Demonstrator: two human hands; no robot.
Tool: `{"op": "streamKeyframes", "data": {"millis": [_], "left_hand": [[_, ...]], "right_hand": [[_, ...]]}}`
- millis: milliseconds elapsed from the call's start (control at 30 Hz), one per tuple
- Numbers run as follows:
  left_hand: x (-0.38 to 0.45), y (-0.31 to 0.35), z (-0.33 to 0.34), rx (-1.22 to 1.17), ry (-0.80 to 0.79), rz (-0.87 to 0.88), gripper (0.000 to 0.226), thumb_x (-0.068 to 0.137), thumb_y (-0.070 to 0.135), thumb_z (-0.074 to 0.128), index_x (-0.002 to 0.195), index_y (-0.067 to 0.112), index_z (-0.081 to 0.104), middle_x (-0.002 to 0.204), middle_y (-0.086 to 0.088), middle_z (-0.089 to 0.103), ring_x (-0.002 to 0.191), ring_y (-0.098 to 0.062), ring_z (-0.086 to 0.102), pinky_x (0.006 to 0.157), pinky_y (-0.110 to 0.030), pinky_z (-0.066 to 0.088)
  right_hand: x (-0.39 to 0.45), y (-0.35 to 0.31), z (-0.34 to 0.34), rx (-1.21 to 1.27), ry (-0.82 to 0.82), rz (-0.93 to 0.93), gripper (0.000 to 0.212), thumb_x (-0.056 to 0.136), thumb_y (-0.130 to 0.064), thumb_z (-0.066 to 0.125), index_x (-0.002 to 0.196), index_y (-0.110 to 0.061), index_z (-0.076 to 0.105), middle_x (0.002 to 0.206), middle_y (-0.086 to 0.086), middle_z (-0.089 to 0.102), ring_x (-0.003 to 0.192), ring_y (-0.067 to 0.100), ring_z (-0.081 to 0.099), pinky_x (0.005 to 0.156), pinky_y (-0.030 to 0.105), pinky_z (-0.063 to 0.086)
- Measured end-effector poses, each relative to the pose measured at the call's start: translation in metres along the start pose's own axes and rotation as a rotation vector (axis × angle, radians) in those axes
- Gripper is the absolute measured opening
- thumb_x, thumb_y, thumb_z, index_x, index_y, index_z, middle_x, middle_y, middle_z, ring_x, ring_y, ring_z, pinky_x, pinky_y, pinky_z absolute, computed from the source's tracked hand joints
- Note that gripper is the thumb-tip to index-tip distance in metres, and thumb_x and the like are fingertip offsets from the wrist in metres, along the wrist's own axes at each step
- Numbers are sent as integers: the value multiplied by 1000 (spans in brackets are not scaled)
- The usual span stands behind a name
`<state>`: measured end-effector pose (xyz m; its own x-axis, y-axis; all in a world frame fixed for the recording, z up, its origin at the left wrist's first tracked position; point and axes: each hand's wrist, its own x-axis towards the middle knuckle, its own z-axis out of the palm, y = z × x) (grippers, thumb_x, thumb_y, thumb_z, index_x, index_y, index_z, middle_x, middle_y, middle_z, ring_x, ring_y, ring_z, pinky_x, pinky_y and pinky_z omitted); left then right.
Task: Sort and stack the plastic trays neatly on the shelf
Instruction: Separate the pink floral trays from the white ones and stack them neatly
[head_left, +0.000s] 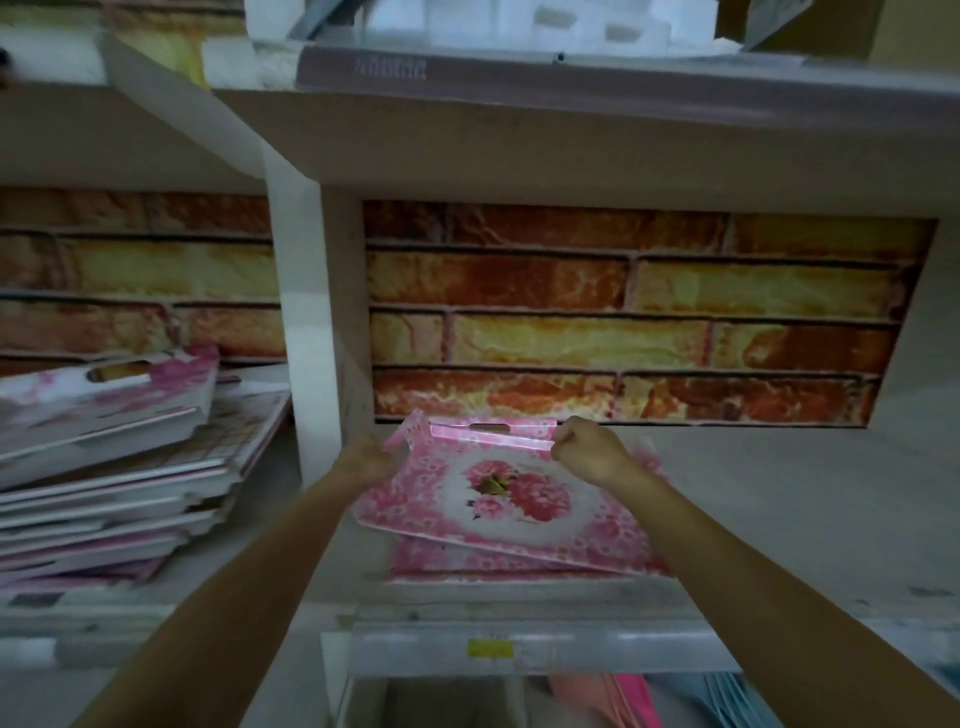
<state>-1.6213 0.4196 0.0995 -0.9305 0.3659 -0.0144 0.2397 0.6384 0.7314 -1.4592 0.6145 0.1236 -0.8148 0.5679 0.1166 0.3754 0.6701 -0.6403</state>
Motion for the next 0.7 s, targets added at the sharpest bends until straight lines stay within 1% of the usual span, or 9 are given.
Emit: {"op": "streamKeyframes", "data": {"millis": [67, 133, 167, 233, 333, 433, 500, 600, 700], "left_hand": [[-5, -3, -3, 37, -17, 51, 39, 94, 17, 51, 55, 12, 46, 68, -12, 52, 59, -21, 45, 59, -28, 35], [-15, -1, -8, 12, -44, 80, 36, 93, 20, 52, 59, 9, 52, 77, -15, 55, 62, -23, 47, 64, -29, 36], [-20, 0, -9, 10, -46, 95, 30, 93, 18, 53, 64, 9, 54, 79, -15, 55, 63, -23, 48, 66, -30, 37], [-29, 4, -12, 9, -50, 115, 15, 91, 9, 53, 76, 6, 55, 81, -13, 56, 67, -20, 54, 67, -29, 42], [-43, 5, -18, 2, -80, 199, 16, 92, 8, 53, 77, 2, 56, 67, -5, 53, 52, -11, 49, 55, -24, 37], [-59, 0, -27, 24, -70, 241, 17, 92, 11, 57, 77, 6, 63, 63, -5, 52, 47, -8, 47, 51, -21, 34], [-67, -6, -35, -8, -66, 264, 22, 91, 7, 58, 69, 11, 63, 66, -6, 54, 46, -4, 48, 50, -18, 36], [-80, -8, -46, 61, -35, 307, 27, 93, 10, 54, 67, 18, 57, 68, -6, 54, 56, -16, 47, 56, -27, 34], [-93, -1, -58, 298, 122, 375, 14, 92, 15, 48, 78, 15, 50, 82, -17, 64, 74, -34, 60, 61, -29, 37]], "right_hand": [[3, 1, -6, -90, 5, -15, 28, 92, -12, 49, 114, 2, 56, 109, 17, 58, 91, 28, 53, 73, 28, 39], [6, 2, -10, -175, -14, -33, 33, 91, -13, 49, 120, 3, 55, 121, 18, 57, 103, 32, 57, 77, 33, 46], [6, 2, -11, -211, -34, -35, 29, 91, -15, 48, 113, 2, 58, 116, 18, 57, 100, 33, 57, 72, 33, 47], [7, 7, -11, -269, -56, -21, 20, 91, -20, 47, 97, -4, 57, 99, 16, 56, 88, 29, 52, 59, 28, 39], [5, 17, -8, -267, -119, -3, 30, 93, -27, 48, 112, -6, 56, 110, 15, 61, 88, 27, 58, 64, 27, 40], [0, 24, -5, -269, -168, -8, 33, 94, -29, 47, 110, -4, 61, 110, 13, 65, 91, 25, 62, 71, 28, 42], [-3, 23, -2, -222, -140, -6, 26, 95, -28, 48, 99, -7, 61, 99, 11, 65, 83, 22, 58, 72, 29, 45], [-12, 16, 3, -197, -86, -8, 29, 97, -29, 44, 77, -9, 52, 69, 4, 52, 68, 20, 52, 64, 26, 40], [-19, 8, 9, -126, -21, -31, 37, 98, -32, 40, 68, -11, 47, 68, 8, 51, 62, 22, 50, 67, 29, 40]]}}
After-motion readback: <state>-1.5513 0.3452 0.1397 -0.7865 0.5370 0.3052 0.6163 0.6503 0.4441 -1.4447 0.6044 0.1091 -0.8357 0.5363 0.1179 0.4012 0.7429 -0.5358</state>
